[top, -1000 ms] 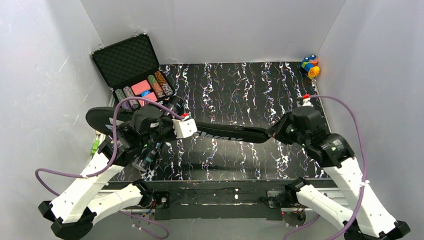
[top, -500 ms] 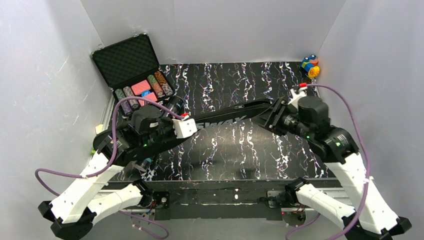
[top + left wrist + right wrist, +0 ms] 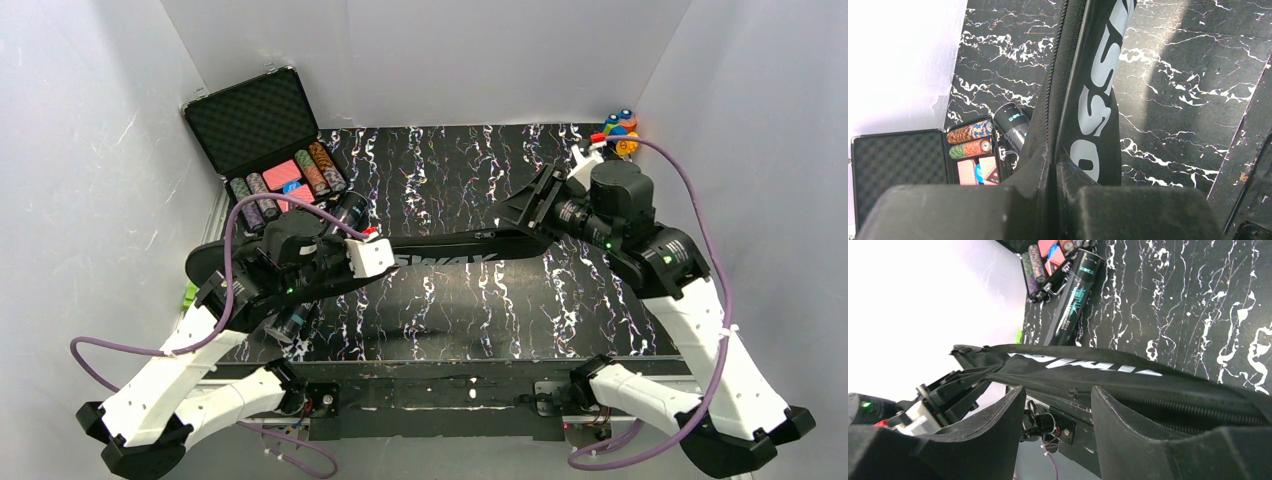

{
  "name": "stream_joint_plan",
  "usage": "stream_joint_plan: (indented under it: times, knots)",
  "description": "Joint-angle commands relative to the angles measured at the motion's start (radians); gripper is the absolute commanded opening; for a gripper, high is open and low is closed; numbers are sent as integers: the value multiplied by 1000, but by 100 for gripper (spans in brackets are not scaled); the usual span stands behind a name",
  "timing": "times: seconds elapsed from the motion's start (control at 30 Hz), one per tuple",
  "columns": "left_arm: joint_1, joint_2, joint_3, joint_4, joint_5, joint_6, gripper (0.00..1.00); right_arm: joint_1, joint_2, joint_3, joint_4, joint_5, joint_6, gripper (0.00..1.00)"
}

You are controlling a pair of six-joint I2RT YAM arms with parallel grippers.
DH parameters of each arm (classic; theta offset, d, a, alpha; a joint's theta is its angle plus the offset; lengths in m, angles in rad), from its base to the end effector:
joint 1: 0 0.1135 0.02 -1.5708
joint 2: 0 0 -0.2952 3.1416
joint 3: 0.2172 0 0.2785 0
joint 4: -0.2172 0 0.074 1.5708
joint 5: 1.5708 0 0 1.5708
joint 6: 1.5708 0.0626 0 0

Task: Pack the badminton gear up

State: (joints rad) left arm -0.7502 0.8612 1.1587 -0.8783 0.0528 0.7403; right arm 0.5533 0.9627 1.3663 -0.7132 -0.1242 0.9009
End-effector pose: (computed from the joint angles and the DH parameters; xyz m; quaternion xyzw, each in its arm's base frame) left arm 0.1325 -0.1280 0.3996 0.6058 0.6380 -0.0256 0.4747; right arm 0.1725 0.1157 0.4763 0.1034 0.8003 0.4286 0.4063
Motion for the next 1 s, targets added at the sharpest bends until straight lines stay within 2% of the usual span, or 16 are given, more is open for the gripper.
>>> stream_joint_plan:
  times: [0.0, 0.33, 0.73, 0.97]
  knots:
    - [-2, -17, 41, 82, 10, 5, 0, 12, 22, -15, 6, -15, -26, 59]
    - [0, -22, 30, 81, 16, 2, 0, 14, -58, -88, -70, 2, -7, 59]
    - [1, -29, 36, 76, 19, 2, 0, 14, -53, -141, -11, -47, 27, 57]
    - [2, -34, 34, 76, 21, 5, 0, 17, -51, -195, 55, -91, 70, 51]
